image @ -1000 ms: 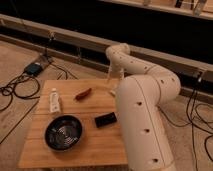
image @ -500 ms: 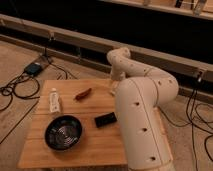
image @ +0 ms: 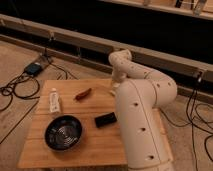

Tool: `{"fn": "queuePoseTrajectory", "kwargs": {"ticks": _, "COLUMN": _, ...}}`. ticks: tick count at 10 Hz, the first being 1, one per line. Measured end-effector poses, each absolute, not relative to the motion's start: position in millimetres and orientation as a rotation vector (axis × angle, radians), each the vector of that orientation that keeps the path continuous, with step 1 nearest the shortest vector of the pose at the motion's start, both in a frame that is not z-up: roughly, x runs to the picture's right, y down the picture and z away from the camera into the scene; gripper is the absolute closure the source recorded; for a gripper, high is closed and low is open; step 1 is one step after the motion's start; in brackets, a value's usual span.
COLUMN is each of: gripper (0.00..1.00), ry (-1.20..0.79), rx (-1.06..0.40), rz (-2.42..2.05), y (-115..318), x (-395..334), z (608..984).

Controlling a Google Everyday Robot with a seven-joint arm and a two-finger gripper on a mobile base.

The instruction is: Place the white sponge in the ceramic cup

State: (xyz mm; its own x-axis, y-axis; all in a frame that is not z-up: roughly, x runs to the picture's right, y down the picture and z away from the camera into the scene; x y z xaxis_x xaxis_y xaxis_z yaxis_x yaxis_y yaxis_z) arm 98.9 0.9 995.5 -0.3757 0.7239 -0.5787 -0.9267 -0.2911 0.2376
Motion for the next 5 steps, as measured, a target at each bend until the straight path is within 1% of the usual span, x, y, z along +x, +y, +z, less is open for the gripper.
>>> {"fn": "queuePoseTrajectory", "kwargs": {"ticks": 5, "gripper": 0.35, "ry": 0.698, "rx": -0.404, "rz": 1.963, "y": -1.9, "x": 103.9, "z": 1001.0}}
